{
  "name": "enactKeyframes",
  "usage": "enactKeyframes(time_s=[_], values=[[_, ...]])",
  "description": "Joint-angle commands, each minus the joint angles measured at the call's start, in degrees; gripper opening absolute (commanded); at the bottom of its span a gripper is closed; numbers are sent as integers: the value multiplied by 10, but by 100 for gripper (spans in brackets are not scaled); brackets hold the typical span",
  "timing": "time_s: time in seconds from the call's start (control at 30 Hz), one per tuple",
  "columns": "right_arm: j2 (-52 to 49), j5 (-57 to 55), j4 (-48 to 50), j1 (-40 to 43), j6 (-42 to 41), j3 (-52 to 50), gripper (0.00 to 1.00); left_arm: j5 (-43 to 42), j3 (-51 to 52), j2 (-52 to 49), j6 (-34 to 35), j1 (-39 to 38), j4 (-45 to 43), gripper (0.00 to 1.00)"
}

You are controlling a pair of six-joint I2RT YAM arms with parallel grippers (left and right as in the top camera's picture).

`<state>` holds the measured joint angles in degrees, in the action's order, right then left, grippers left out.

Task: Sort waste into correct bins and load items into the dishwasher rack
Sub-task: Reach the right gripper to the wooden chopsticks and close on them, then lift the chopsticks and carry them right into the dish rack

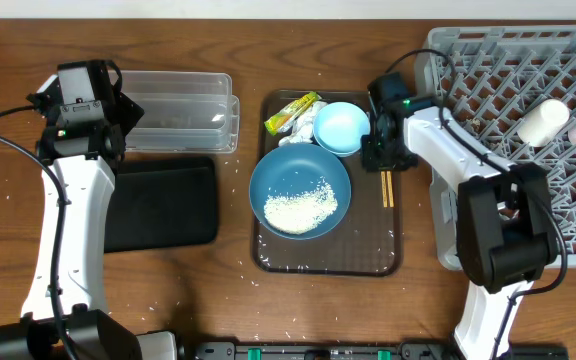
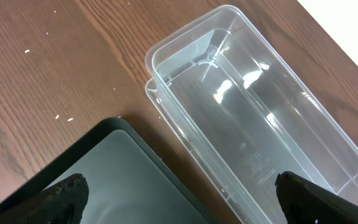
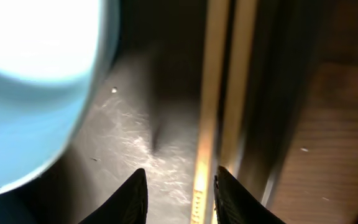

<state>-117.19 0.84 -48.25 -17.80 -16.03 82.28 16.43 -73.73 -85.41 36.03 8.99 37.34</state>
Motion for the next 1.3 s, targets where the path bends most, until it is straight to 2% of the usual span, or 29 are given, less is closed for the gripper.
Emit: enactKeyframes(time_s=[0.0,0.33,0.4,0.57,0.9,1.1,1.27], values=[[-5,-6,12,-8,-2,-18,34,1,3,-4,3,3,2,99],[-5,-6,24,-10,-2,-34,33,1,3,-4,3,3,2,99],[-5,-6,28,-10,-2,-38,27,1,3,-4,3,3,2,99],[-5,-3,31,-14,-19,-43,1,1,3,-4,3,3,2,99],[13,3,-13,14,-26,27,1,1,3,-4,3,3,2,99],[53,3,-87,72,16,134,1,1,3,-4,3,3,2,99],[85,3,-92,135,52,191,1,1,3,-4,3,3,2,99]])
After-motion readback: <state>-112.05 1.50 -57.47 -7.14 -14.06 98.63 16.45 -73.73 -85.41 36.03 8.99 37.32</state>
